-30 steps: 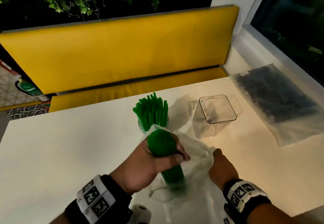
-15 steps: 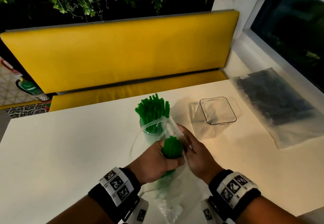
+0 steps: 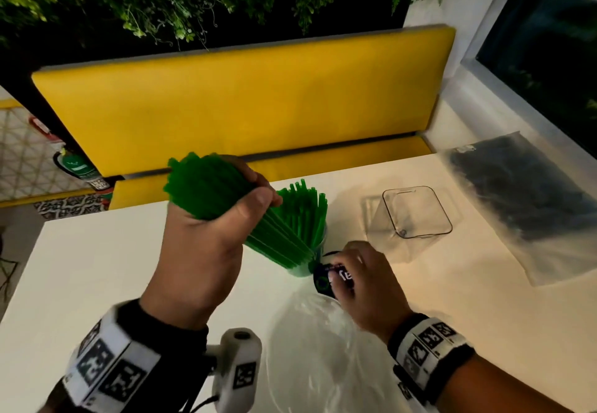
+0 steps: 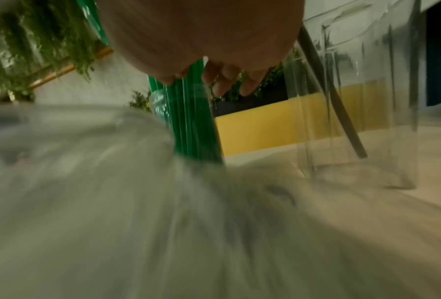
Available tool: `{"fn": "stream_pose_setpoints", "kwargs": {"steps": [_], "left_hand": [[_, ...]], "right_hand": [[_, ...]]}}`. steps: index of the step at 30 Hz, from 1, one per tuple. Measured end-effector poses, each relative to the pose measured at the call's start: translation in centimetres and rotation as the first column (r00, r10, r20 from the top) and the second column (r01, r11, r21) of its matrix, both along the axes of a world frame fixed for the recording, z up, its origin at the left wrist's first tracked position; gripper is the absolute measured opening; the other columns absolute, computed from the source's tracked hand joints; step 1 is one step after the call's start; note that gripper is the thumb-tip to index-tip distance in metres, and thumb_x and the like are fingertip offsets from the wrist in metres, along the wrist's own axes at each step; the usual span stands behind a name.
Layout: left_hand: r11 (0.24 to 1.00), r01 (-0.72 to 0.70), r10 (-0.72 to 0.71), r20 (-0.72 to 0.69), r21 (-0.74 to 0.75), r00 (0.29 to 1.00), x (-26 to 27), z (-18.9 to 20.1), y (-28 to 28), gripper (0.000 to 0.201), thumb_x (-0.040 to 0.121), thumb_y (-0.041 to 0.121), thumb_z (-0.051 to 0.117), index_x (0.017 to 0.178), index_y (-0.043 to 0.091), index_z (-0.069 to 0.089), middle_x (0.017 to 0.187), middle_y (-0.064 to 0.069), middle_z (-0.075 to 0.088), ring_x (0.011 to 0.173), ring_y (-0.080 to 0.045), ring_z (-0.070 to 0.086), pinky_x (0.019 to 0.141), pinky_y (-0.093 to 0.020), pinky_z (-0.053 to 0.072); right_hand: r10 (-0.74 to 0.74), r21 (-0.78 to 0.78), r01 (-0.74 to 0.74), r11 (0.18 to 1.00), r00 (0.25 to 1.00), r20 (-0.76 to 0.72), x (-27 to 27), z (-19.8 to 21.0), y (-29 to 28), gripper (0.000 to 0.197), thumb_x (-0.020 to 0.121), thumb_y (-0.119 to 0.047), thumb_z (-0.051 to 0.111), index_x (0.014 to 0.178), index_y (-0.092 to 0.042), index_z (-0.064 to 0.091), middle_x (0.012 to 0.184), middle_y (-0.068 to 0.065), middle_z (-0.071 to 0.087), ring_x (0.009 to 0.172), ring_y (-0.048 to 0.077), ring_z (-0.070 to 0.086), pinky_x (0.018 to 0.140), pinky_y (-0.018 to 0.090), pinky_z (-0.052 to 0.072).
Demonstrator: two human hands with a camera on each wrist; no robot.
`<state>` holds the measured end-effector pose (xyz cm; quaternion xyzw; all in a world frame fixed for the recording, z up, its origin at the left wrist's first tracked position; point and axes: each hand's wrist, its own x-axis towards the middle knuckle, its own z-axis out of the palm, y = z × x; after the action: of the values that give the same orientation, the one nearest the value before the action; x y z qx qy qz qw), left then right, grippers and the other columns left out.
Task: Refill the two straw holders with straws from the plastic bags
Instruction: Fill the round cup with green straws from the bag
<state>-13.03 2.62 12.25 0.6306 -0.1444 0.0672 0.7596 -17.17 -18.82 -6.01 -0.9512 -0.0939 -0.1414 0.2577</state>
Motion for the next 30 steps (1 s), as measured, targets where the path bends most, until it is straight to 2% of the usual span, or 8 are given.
{"fn": "stream_pose_setpoints", "kwargs": {"steps": [3,5,8,13,17,19,24,30], "left_hand": [[0.998,-0.043,0.046,-0.057,0.039,0.997,1.2,-0.8,-1.0,0.014,0.08,0.014,0.066,0.074,0.027,0.068,0.074,-0.009,0.065,0.075,-0.034,0.062,0.074,-0.052,0.051],[0.995,-0.086,0.09,-0.123,0.044,0.988,2.3,-1.7,-1.8,0.015,0.083,0.011,0.065,0.072,0.022,0.067,0.073,-0.013,0.064,0.073,-0.032,0.061,0.073,-0.05,0.051],[0.984,-0.172,0.177,-0.19,0.043,0.966,4.0,-3.0,-2.4,0.016,0.086,0.008,0.063,0.072,0.015,0.064,0.074,-0.017,0.062,0.07,-0.028,0.058,0.069,-0.043,0.049],[0.956,-0.285,0.254,-0.294,-0.067,0.921,6.3,-3.6,-2.7,0.009,0.09,0.0,0.061,0.094,0.007,0.056,0.079,-0.018,0.059,0.072,-0.025,0.059,0.068,-0.038,0.048],[0.943,-0.323,0.28,-0.326,-0.084,0.903,7.3,-3.7,-2.4,0.015,0.089,-0.002,0.061,0.092,0.011,0.055,0.076,-0.014,0.059,0.069,-0.024,0.059,0.068,-0.037,0.048],[0.936,-0.341,0.292,-0.349,-0.088,0.891,7.7,-3.7,-2.2,0.015,0.089,-0.002,0.062,0.094,0.011,0.054,0.075,-0.013,0.059,0.067,-0.022,0.06,0.068,-0.037,0.049],[0.931,-0.357,0.311,-0.355,-0.071,0.881,8.6,-3.8,-2.5,0.017,0.09,0.0,0.062,0.089,0.015,0.055,0.075,-0.011,0.059,0.067,-0.022,0.059,0.066,-0.036,0.048],[0.908,-0.415,0.373,-0.356,-0.049,0.857,9.8,-4.0,-3.3,0.018,0.083,0.005,0.064,0.084,0.021,0.056,0.073,-0.009,0.059,0.069,-0.026,0.055,0.066,-0.038,0.045]], "right_hand": [[-0.072,0.035,0.071,0.997,0.997,0.018,1.8,0.5,0.4,0.028,0.089,-0.033,0.056,0.111,-0.02,0.066,0.119,0.008,0.059,0.098,0.022,0.061,0.082,0.031,0.051],[-0.058,0.006,0.058,0.998,0.998,-0.01,2.9,0.4,0.8,0.028,0.091,-0.035,0.053,0.107,-0.021,0.071,0.126,0.006,0.061,0.101,0.022,0.064,0.084,0.034,0.054],[0.0,-0.018,-0.001,1.0,0.999,-0.039,4.0,0.6,0.8,0.02,0.09,-0.035,0.056,0.099,-0.023,0.07,0.121,-0.002,0.065,0.098,0.02,0.065,0.08,0.036,0.054],[0.046,-0.152,-0.057,0.987,0.996,-0.076,4.5,0.5,0.7,0.025,0.091,-0.042,0.055,0.112,-0.031,0.063,0.122,-0.013,0.065,0.1,0.013,0.064,0.082,0.031,0.046],[-0.012,-0.203,0.0,0.979,0.998,-0.055,4.9,0.8,1.2,0.03,0.087,-0.047,0.06,0.112,-0.031,0.064,0.127,-0.005,0.063,0.093,0.018,0.067,0.081,0.036,0.049],[0.005,-0.207,-0.016,0.978,0.998,-0.055,5.3,0.9,1.4,0.03,0.086,-0.046,0.063,0.111,-0.029,0.065,0.128,-0.003,0.062,0.092,0.019,0.067,0.081,0.036,0.049],[0.073,-0.169,-0.082,0.982,0.995,-0.063,6.2,1.4,1.2,0.022,0.086,-0.043,0.063,0.1,-0.027,0.067,0.118,-0.006,0.067,0.1,0.016,0.064,0.083,0.034,0.05],[0.105,-0.139,-0.112,0.984,0.993,-0.061,6.4,1.6,1.2,0.018,0.084,-0.039,0.065,0.093,-0.023,0.067,0.097,-0.007,0.067,0.085,0.016,0.061,0.078,0.034,0.049]]}}
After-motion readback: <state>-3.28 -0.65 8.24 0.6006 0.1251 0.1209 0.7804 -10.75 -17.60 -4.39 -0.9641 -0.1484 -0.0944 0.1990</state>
